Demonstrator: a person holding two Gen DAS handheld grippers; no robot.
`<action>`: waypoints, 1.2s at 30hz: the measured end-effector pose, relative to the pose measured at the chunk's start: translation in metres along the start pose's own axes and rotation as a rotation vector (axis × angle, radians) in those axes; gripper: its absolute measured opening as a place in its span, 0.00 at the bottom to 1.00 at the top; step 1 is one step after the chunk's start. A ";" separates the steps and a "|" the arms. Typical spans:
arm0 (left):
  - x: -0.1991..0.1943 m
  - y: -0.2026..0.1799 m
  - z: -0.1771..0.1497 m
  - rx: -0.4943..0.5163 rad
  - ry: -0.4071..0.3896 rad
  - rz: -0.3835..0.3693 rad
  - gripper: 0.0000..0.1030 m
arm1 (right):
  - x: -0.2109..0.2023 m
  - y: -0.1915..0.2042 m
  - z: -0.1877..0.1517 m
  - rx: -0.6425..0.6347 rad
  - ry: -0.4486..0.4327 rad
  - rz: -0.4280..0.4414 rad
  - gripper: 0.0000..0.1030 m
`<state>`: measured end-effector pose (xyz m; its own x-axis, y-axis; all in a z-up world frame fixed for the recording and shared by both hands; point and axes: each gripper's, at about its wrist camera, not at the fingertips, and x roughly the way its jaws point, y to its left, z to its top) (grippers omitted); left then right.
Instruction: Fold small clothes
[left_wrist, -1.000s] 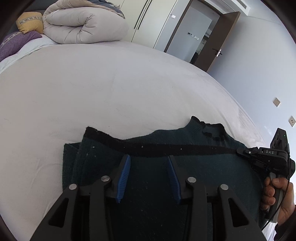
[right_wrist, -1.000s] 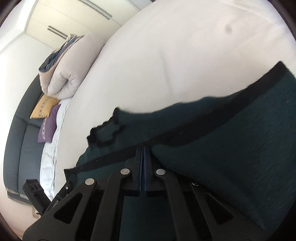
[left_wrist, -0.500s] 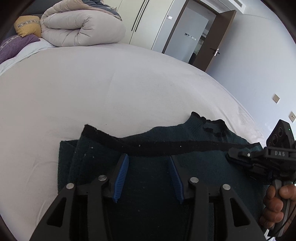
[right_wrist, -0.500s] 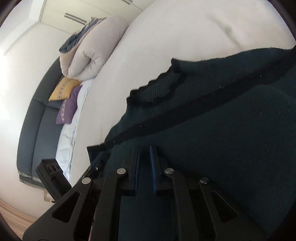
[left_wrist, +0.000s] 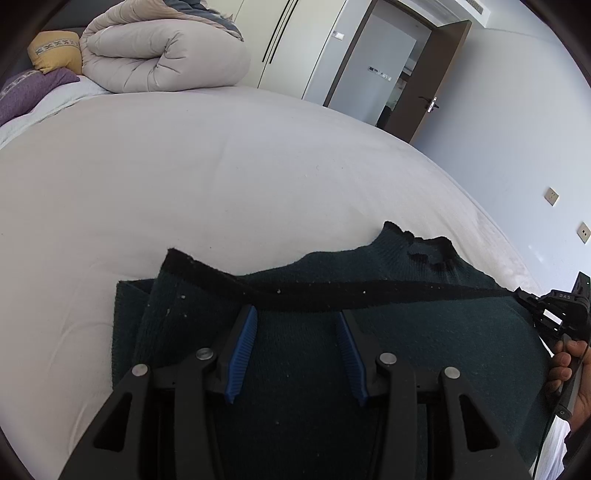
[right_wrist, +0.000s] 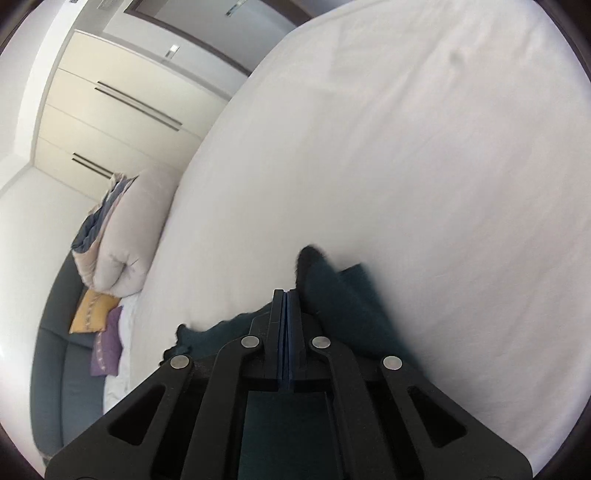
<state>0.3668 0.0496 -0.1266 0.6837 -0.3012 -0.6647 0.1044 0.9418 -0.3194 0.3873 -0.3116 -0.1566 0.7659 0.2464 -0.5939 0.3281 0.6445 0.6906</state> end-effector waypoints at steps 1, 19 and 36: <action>0.000 -0.001 0.000 0.001 -0.001 0.001 0.46 | -0.009 0.001 -0.002 -0.005 -0.023 -0.012 0.03; 0.000 0.002 0.001 -0.005 -0.005 -0.008 0.46 | -0.046 -0.025 -0.120 0.047 0.089 0.261 0.06; -0.084 0.006 -0.022 0.027 0.019 0.113 0.67 | -0.104 -0.062 -0.110 0.029 -0.023 0.154 0.08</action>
<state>0.2944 0.0769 -0.0872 0.6783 -0.1956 -0.7082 0.0474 0.9736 -0.2235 0.2265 -0.2975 -0.1838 0.8209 0.3232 -0.4708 0.2219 0.5791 0.7845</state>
